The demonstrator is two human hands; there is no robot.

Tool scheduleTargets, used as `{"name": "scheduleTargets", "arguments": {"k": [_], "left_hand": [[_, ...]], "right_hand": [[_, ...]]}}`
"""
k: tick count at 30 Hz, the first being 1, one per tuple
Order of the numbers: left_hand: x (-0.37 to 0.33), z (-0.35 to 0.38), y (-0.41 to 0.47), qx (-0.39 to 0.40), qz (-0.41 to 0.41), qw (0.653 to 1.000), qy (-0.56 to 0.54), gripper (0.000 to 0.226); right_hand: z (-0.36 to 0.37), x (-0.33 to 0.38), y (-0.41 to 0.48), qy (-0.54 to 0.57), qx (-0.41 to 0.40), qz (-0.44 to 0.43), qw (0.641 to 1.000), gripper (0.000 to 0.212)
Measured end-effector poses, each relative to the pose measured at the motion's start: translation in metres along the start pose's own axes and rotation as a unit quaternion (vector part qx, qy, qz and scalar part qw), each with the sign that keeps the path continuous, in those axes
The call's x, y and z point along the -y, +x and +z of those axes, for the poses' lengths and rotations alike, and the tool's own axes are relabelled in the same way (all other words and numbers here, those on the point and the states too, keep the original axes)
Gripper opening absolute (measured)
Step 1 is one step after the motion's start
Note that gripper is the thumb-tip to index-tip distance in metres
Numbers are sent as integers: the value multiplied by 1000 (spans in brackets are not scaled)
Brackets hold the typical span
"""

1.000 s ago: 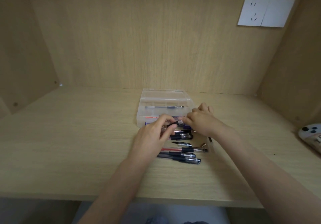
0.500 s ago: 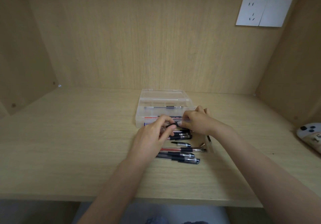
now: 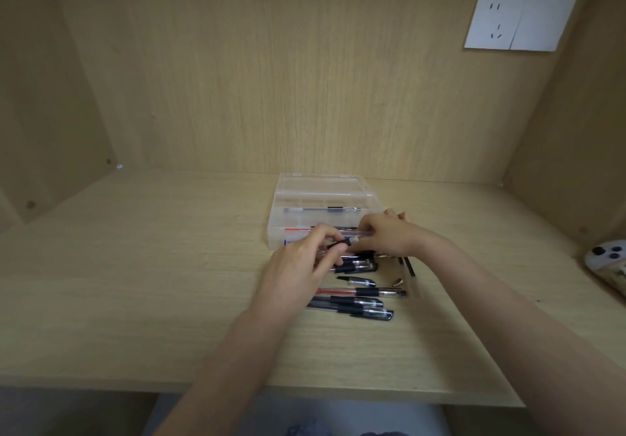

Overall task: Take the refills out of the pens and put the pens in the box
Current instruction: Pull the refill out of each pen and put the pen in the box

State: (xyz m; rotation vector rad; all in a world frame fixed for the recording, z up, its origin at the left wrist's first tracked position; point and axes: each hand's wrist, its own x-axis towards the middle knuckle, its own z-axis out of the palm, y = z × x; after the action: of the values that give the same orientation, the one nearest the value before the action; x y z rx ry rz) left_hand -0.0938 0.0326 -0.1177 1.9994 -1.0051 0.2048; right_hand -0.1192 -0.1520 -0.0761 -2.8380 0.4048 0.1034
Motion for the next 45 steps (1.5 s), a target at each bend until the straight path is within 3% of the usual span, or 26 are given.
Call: {"name": "scheduleTargets", "arguments": {"k": [6,11,15,20,28,31,35,38,41,45], "left_hand": [[-1,-1,0,0,-4,1000,7,14],[-1,-1,0,0,-11,1000,-1,15],[-2,-2,0,-1,-7,1000,5,15],[-1,-1,1,-3,-9,1000,9,13],[1,-2,2,-13,-16,1000,21,15],[0,-3,1,-32,-18,999,27,15],[0,-3,2,-42,-27,998,26,14],[0,-3,2,-44,-28,998,23,14],[0,-3,2,-43,-24,999,22,14],[0,-2,2,-41,-25,999,15,14]], "right_hand": [[1,-14,3,236,-34,-44,970,9],[4,-16,-4,331,-100,-45,937,11],[8,-17,-13,438,-170,-57,881,10],[23,-22,-14,492,-194,-14,849,10],[15,-17,-25,547,-217,-20,808,10],[16,-20,-33,619,-216,-27,754,13],[22,-29,-44,731,-185,-41,655,27],[25,-34,-47,756,-178,-42,629,35],[26,-33,-46,781,-185,-33,595,14],[26,-31,-47,806,-201,-56,554,16]]}}
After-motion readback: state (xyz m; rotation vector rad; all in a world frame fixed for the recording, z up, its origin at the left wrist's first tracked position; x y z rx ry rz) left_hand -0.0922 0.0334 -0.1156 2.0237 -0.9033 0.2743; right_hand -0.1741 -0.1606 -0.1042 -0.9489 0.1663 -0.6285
